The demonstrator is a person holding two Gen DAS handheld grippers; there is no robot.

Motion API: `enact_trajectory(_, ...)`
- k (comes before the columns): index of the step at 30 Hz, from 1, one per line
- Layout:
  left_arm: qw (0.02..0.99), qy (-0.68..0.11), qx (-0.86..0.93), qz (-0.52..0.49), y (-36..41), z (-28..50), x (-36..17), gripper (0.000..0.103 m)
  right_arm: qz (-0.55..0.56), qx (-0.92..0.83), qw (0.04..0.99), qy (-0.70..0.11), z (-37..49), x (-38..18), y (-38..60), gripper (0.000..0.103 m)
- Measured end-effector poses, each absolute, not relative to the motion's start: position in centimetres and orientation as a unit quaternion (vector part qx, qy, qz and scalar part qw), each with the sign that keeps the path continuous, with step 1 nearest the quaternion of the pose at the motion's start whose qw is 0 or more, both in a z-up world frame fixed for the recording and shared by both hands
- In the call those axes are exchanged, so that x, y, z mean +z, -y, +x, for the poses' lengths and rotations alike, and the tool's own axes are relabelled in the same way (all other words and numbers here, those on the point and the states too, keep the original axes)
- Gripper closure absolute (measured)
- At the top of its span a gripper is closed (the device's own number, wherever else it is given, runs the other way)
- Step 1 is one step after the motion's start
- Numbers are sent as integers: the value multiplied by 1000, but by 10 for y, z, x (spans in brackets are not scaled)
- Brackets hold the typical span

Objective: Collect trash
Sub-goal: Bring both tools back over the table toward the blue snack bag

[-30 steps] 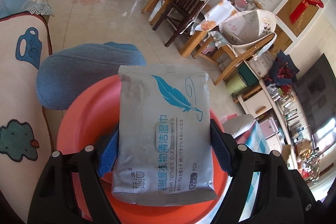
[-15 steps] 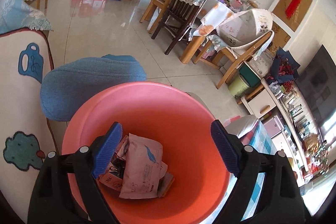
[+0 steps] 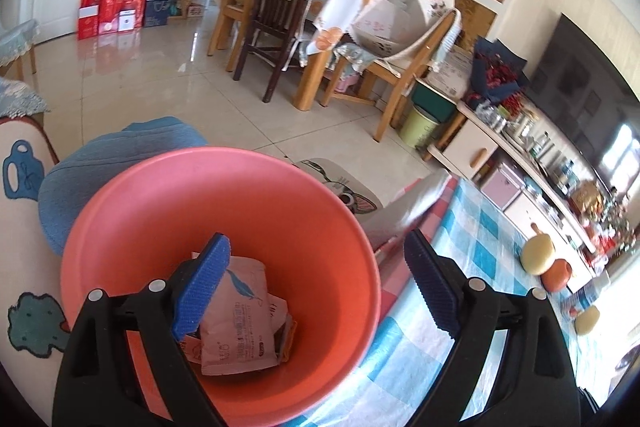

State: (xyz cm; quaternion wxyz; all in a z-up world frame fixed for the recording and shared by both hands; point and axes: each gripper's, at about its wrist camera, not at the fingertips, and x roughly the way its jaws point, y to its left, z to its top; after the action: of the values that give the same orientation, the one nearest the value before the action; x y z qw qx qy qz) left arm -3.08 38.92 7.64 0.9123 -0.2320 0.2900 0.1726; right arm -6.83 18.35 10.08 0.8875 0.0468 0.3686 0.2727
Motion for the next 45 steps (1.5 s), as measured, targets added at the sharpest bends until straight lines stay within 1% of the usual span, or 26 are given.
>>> enact_trajectory(8,928,-300,123,-182,-349,-25,76,14,43,240,900,-360,-91,101,-146,12)
enact_trajectory(23,939,-307,13,-155,-285,-23,73,14,57,194,915,-348,-129,97,-82,11)
enact_trajectory(31,942,-308,-34,-130,-251,-35,73,14,62,154,916,-366,-157,78,-41,11)
enact_trajectory(37,939,-312,-67,-127,-232,-52,71,14,77,127,907,-395,-181,61,-8,11)
enact_trajectory(39,939,-315,-70,-118,-227,-56,70,14,58,125,903,-408,-190,53,-4,11)
enact_trajectory(45,937,-320,-85,-114,-220,-68,69,14,-69,125,895,-423,-203,36,-11,11)
